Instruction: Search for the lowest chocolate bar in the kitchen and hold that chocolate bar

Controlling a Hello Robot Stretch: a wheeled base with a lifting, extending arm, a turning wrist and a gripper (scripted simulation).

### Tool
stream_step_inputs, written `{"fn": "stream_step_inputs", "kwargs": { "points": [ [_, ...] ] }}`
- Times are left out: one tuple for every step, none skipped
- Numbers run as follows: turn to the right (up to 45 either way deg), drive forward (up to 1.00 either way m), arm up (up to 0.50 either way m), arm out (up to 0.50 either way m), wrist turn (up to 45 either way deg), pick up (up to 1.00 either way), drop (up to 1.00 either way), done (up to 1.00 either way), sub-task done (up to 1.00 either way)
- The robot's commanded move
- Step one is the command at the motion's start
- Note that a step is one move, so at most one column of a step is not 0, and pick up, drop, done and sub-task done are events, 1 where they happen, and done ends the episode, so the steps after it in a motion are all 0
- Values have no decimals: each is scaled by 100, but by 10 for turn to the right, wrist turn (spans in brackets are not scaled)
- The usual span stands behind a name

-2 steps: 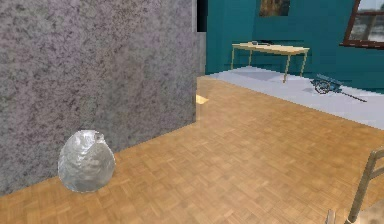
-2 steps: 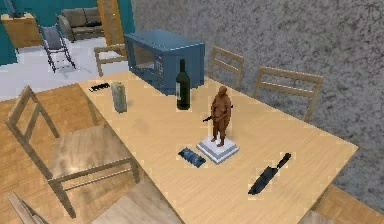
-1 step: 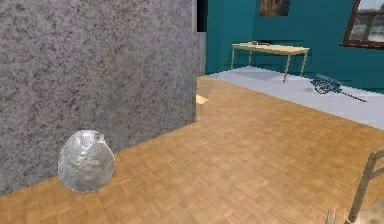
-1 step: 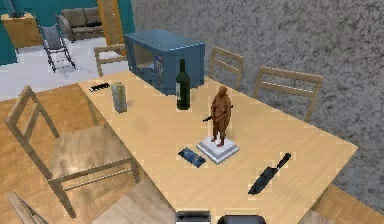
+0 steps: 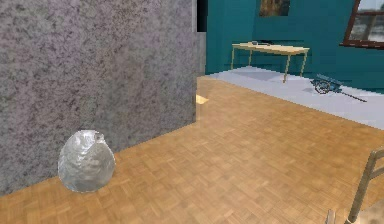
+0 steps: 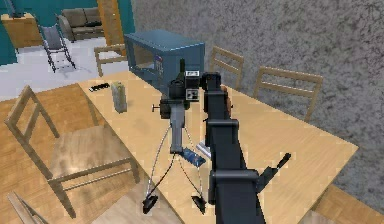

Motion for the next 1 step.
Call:
{"fn": "stream_step_inputs", "kwargs": {
  "points": [
    [0, 0, 0, 0, 450, 0, 0, 0, 0]
  ]
}}
